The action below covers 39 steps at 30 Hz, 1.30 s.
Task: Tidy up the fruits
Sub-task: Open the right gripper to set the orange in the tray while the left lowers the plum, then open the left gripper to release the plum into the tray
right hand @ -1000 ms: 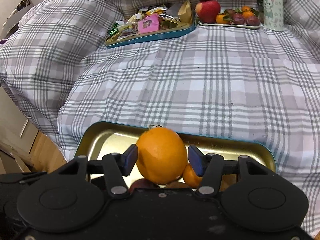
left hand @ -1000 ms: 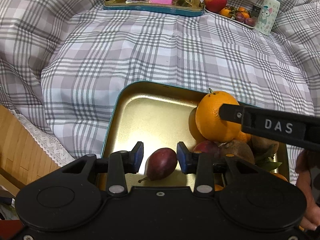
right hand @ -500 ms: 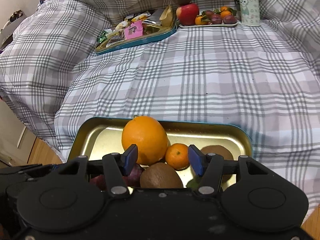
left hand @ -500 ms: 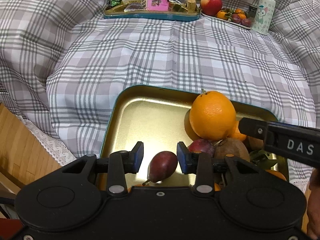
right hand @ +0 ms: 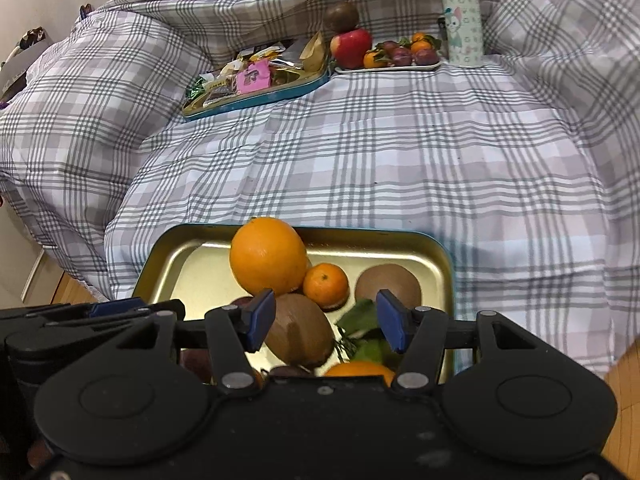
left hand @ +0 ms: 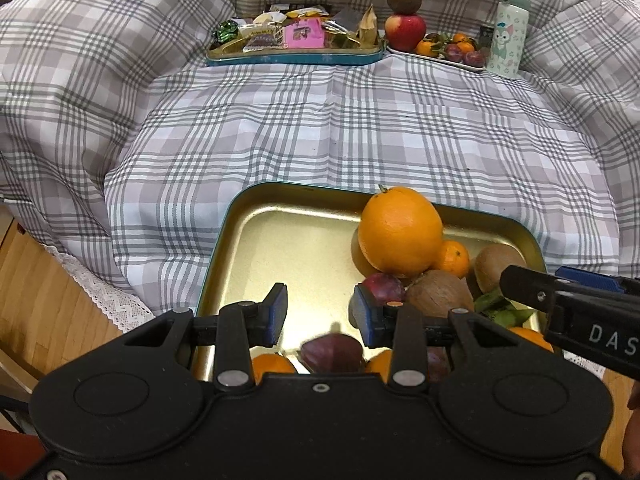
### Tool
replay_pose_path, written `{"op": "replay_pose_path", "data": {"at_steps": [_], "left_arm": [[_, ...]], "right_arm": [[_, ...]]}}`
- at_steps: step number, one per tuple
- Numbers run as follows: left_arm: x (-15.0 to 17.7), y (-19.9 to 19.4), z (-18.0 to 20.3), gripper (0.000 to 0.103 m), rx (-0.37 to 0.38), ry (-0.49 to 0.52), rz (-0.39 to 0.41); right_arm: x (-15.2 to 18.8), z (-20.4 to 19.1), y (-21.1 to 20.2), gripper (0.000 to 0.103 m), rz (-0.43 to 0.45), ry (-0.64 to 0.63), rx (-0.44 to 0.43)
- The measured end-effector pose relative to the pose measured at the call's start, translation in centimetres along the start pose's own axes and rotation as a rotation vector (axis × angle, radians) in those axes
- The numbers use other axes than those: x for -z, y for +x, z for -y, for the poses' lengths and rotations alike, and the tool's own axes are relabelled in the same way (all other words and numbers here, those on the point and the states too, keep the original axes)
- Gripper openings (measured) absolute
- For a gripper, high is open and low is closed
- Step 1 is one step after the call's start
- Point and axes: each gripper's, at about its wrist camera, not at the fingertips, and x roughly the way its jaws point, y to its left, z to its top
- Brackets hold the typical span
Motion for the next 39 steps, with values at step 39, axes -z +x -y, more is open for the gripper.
{"op": "replay_pose_path", "data": {"at_steps": [39], "left_arm": [[3.3,-1.8,2.1,0.045,0.023,0.037,-0.005]], "right_arm": [[5.3,1.6,-3.1,0.059,0.001,0.059,0.058]]}}
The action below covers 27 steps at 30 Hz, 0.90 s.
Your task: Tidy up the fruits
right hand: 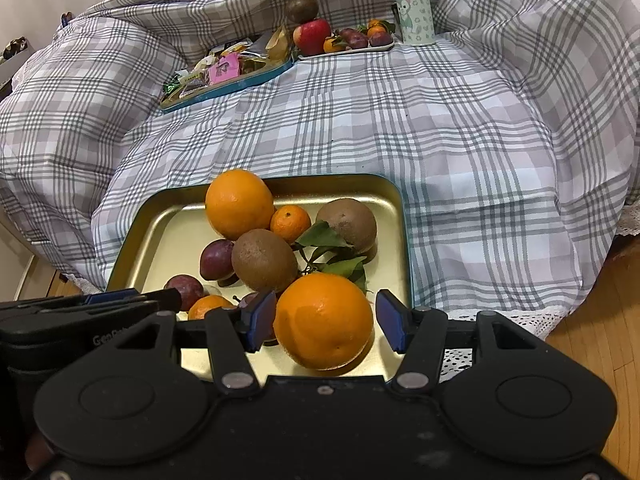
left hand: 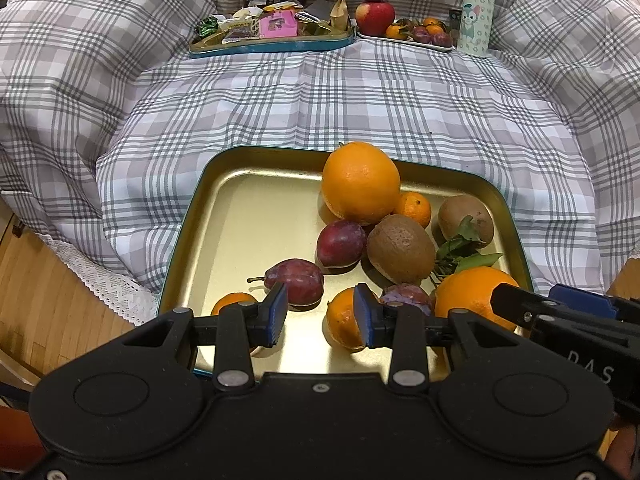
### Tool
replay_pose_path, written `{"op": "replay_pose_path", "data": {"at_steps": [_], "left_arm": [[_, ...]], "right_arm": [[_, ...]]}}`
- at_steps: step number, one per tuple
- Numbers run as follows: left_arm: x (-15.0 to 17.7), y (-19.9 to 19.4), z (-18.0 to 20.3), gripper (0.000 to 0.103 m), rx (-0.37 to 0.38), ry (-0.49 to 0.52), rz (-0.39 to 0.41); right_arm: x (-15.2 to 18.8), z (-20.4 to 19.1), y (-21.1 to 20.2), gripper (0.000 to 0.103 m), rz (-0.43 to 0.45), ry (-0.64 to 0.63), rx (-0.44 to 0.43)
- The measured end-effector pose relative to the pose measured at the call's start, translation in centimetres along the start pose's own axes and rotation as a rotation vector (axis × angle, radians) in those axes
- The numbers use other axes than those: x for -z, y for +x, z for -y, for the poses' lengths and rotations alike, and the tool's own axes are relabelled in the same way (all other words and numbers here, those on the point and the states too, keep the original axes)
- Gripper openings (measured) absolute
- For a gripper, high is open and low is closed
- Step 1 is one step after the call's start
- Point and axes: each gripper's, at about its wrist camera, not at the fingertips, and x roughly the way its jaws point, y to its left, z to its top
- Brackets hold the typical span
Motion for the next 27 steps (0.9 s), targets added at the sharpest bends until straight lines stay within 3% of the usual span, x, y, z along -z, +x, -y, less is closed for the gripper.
{"op": "replay_pose_path", "data": {"at_steps": [27], "left_arm": [[0.03,-0.13,-0.23,0.045,0.004,-0.011,-0.006]], "right_arm": [[0.21,-0.23,0.26,0.059,-0.022,-0.008,0.003]]}}
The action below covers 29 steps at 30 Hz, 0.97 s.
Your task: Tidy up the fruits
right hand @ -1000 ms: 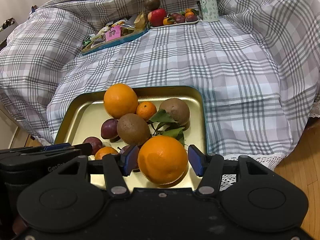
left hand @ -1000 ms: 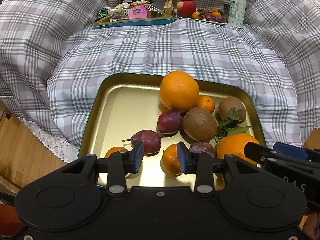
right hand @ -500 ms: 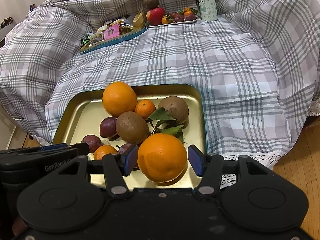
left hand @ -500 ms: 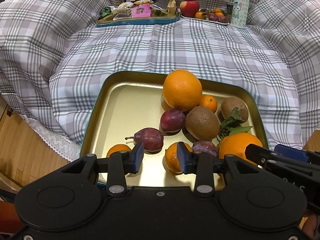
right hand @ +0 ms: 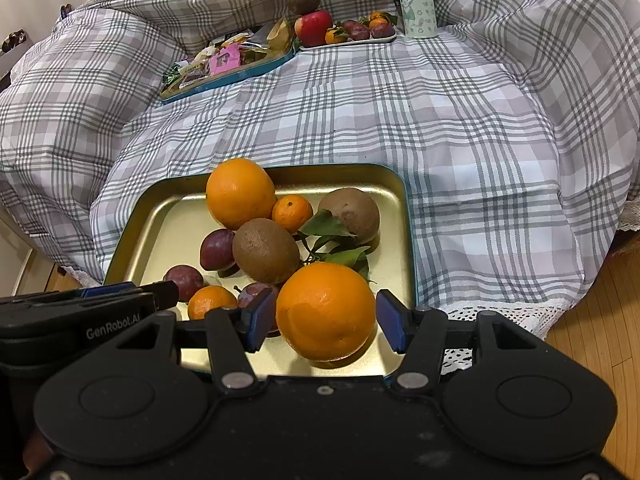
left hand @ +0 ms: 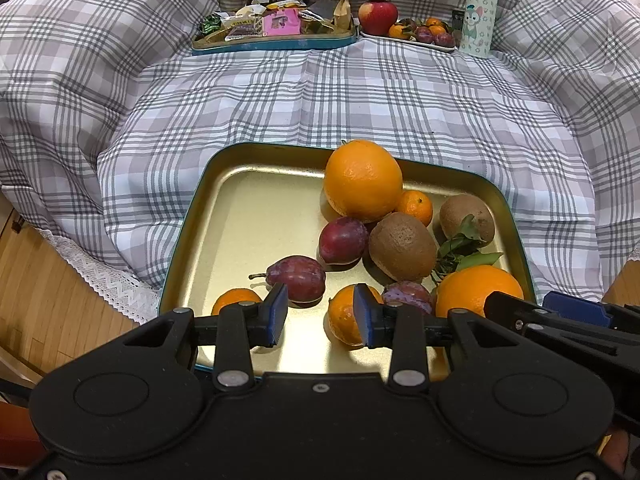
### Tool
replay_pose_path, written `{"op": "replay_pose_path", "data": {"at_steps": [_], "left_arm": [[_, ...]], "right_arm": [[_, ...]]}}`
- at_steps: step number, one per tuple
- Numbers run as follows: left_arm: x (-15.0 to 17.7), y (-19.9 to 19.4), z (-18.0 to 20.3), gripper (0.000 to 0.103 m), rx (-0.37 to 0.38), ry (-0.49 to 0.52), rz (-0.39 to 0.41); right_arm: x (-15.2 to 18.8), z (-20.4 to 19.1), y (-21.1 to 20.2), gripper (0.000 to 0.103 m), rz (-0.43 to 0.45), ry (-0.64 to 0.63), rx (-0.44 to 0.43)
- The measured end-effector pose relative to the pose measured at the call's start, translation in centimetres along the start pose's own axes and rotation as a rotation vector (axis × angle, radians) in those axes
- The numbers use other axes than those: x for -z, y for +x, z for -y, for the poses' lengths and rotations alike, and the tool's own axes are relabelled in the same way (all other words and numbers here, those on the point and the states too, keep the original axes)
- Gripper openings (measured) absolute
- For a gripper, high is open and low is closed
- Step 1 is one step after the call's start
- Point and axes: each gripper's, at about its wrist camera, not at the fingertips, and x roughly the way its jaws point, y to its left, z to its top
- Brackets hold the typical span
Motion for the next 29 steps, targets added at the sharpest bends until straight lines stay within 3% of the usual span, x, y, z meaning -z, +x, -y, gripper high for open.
{"op": "replay_pose_path", "data": {"at_steps": [29], "left_arm": [[0.2,0.03,0.17,0.045,0.006,0.01,0.005]], "right_arm": [[0.15,-0.12,0.21,0.059,-0.011,-0.001,-0.003]]}}
